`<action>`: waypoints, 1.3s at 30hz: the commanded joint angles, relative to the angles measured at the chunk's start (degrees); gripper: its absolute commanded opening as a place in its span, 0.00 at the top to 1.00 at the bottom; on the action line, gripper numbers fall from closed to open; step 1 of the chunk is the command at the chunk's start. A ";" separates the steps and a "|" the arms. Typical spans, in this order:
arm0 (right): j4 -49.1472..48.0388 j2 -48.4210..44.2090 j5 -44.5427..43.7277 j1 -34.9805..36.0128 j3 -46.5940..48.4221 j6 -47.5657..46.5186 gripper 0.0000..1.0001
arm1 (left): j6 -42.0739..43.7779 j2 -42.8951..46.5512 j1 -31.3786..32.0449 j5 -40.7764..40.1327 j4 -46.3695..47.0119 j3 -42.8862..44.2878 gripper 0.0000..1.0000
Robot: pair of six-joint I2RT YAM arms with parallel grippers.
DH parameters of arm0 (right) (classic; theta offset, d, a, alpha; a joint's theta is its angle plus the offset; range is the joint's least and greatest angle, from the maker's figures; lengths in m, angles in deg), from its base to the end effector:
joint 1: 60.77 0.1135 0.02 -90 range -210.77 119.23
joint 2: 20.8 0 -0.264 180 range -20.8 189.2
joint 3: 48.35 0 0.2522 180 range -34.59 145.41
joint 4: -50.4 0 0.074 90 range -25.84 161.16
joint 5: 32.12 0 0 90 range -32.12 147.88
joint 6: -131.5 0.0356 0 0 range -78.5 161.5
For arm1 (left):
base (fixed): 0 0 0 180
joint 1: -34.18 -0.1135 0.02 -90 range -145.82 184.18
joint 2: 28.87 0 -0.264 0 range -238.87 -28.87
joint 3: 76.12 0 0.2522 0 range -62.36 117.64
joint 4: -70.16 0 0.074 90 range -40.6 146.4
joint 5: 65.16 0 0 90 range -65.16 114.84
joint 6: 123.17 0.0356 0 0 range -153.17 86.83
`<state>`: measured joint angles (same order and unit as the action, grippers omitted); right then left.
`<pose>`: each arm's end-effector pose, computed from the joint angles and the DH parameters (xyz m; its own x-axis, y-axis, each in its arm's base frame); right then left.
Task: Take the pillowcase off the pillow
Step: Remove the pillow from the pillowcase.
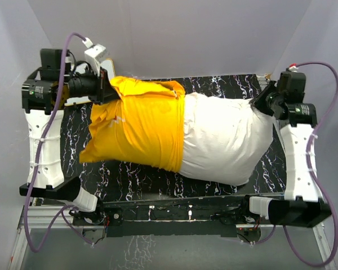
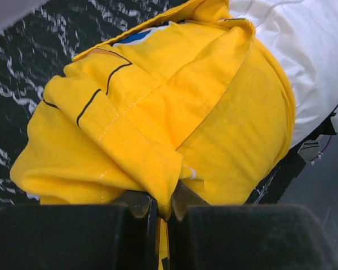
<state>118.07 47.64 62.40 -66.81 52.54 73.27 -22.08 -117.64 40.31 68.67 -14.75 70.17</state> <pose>0.2243 -0.0209 0.4312 -0.4661 0.5771 -0.6706 0.3367 0.8166 0.4688 0.2343 -0.0500 0.5443 -0.3165 0.1735 -0.9326 0.7635 0.6300 -0.1419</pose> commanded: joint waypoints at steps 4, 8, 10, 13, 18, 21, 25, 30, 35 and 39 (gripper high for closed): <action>-17.57 17.12 1.17 0.33 -4.80 -0.94 0.92 | 4.64 -0.41 0.28 -22.53 20.32 -32.13 1.00; -20.75 23.14 3.57 0.37 -0.01 -1.40 0.59 | 5.55 -6.14 0.29 -27.67 26.59 -33.53 0.98; -20.63 23.89 3.03 0.44 3.42 -2.97 0.40 | 5.87 -9.51 0.29 -28.04 23.67 -26.44 0.50; -21.48 20.83 -2.39 0.37 4.59 -5.04 0.09 | 8.73 -8.63 0.29 -28.50 21.85 -23.22 0.03; -21.90 12.55 -6.84 0.26 1.82 -6.53 0.02 | 16.30 -0.91 0.15 -27.11 17.04 -27.68 0.03; -21.96 8.26 -6.02 0.07 -1.39 -5.73 0.02 | 20.05 3.65 -0.72 -25.12 13.38 -35.30 0.03; -20.50 4.80 -7.33 0.06 -3.29 -5.10 0.02 | 27.72 9.74 -2.63 -22.22 9.61 -50.47 0.03; -22.21 -2.52 -1.20 0.20 -11.49 -2.41 0.02 | 37.91 16.91 -5.95 -25.30 12.71 -68.22 0.03; -20.45 -7.58 1.85 1.60 -23.88 -1.94 0.02 | 42.20 18.05 -8.75 -30.04 18.49 -77.64 0.03; -22.66 -12.95 0.57 3.11 -33.43 -2.02 0.02 | 42.63 17.56 -10.37 -30.06 25.62 -82.55 0.03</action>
<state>97.61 39.58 62.27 -65.00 25.37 70.62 17.00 -102.18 31.20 39.71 3.28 -9.32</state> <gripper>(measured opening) 0.982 0.970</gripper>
